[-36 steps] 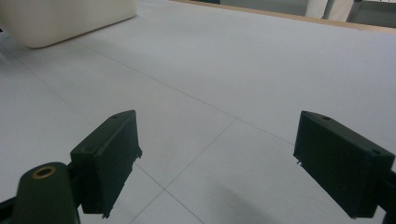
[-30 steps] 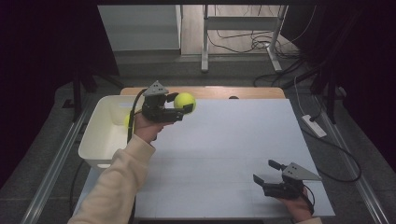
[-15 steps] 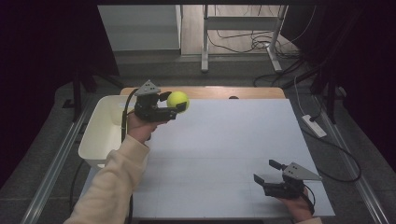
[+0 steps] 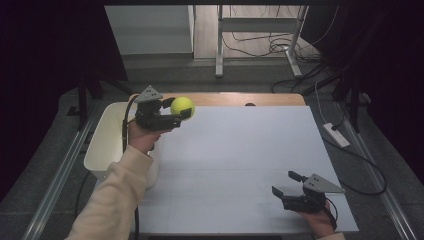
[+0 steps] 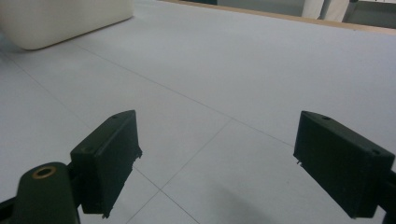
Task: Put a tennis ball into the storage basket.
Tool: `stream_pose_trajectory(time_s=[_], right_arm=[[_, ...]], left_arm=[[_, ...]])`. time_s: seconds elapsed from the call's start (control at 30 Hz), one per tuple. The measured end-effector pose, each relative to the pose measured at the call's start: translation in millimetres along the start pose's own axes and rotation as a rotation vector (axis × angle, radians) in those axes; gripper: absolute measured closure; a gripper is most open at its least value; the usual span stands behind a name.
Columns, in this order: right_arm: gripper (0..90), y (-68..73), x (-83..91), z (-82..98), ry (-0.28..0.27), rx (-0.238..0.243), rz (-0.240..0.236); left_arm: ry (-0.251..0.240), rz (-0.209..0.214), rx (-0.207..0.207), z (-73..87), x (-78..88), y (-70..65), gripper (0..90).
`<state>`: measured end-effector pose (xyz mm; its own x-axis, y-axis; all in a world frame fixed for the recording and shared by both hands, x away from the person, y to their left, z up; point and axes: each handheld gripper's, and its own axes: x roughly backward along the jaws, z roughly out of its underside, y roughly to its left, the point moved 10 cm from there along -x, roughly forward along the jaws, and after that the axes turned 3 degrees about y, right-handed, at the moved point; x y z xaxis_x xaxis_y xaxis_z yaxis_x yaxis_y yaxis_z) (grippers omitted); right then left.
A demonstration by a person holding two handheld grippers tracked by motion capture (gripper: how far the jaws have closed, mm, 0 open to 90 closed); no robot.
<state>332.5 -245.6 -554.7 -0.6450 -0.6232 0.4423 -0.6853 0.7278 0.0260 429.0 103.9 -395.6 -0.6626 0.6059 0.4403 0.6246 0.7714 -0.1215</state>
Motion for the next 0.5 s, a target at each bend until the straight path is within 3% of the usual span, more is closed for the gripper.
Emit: stream_pose_trajectory(time_s=[0.5], right_arm=[[14.4, -0.1, -0.2, -0.3, 0.0, 0.0, 0.001]], left_arm=[[-0.011, -0.03, 0.018, 2.4, 12.1, 12.0, 27.8]])
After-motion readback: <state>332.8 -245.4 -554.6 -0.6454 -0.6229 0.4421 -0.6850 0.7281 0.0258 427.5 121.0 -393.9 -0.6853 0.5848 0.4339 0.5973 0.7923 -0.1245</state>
